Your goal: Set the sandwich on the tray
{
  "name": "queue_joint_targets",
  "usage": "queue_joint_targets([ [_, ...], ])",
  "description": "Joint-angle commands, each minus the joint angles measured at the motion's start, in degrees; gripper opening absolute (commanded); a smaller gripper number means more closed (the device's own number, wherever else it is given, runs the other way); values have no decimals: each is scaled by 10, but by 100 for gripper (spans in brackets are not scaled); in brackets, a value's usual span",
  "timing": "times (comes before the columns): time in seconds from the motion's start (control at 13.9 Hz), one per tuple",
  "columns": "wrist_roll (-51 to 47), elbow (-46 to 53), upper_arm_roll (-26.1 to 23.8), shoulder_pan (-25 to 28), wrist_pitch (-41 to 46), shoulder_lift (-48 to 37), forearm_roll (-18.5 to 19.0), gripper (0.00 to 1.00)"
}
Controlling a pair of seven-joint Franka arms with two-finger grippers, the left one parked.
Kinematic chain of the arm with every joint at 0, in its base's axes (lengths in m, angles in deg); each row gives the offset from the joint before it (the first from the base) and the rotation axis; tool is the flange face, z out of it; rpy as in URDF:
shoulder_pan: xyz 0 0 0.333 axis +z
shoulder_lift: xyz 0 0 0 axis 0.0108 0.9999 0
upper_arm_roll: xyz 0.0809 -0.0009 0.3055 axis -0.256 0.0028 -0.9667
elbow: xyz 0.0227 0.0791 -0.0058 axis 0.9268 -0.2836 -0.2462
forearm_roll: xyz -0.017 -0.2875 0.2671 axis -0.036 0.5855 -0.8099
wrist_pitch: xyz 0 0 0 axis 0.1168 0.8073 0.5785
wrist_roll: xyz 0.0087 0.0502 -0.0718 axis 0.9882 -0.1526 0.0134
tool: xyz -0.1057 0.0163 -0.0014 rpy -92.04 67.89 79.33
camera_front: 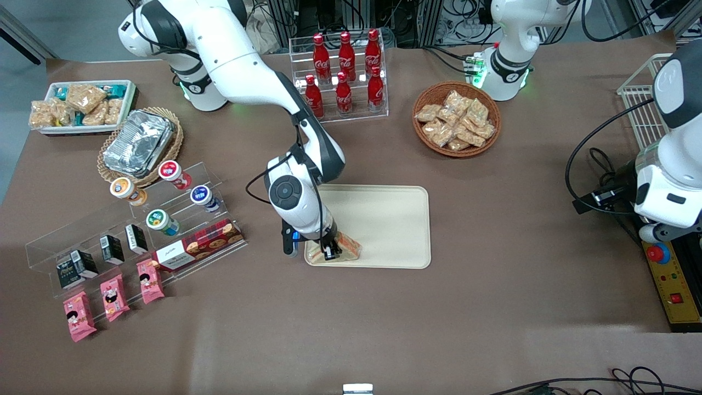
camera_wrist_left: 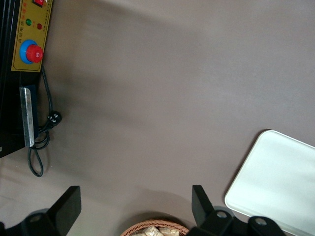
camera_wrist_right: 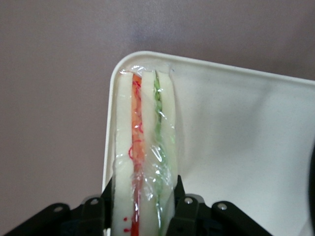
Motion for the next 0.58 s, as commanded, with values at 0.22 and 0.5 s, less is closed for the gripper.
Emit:
queue_joint_targets([
  [0.22,-4,20,5,-4,-8,4,-24,99],
  [0.5,102,20,8,-16,11,-29,-24,99],
])
